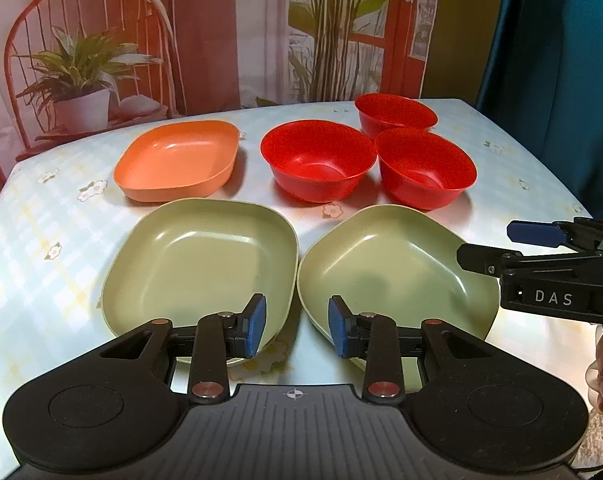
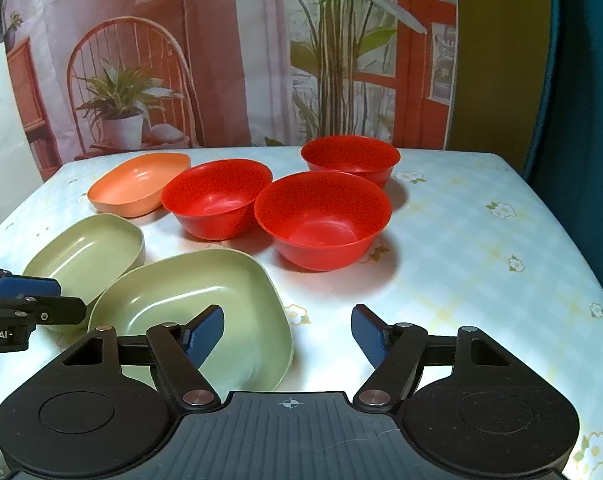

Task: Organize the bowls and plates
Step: 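Place the left gripper fingers around the rim of an olive-green plate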

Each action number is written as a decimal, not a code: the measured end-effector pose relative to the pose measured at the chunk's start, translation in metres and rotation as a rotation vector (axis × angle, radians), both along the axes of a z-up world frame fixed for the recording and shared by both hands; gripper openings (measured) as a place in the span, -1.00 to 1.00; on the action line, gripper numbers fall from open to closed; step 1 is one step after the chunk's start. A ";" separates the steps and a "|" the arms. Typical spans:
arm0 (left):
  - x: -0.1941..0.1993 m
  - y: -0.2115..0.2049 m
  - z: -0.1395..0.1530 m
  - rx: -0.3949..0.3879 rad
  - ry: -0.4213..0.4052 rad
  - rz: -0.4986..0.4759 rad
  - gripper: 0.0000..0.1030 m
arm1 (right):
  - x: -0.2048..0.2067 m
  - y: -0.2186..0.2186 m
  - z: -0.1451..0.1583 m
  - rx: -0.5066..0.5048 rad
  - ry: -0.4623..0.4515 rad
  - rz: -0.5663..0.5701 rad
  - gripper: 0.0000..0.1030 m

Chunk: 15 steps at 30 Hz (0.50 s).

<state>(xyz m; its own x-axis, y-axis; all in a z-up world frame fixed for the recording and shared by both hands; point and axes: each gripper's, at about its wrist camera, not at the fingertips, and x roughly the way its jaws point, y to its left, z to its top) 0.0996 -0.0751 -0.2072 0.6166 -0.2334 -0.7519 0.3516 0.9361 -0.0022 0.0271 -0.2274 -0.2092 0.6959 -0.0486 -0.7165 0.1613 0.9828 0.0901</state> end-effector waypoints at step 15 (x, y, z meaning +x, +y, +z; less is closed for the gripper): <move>0.002 0.001 -0.002 -0.035 0.041 0.006 -0.30 | -0.004 -0.002 0.001 0.000 0.000 -0.005 0.19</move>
<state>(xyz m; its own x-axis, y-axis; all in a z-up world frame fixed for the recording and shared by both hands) 0.1018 -0.0742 -0.2096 0.5872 -0.2560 -0.7679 0.3445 0.9375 -0.0491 0.0236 -0.2291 -0.2086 0.6956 -0.0514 -0.7166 0.1658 0.9820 0.0905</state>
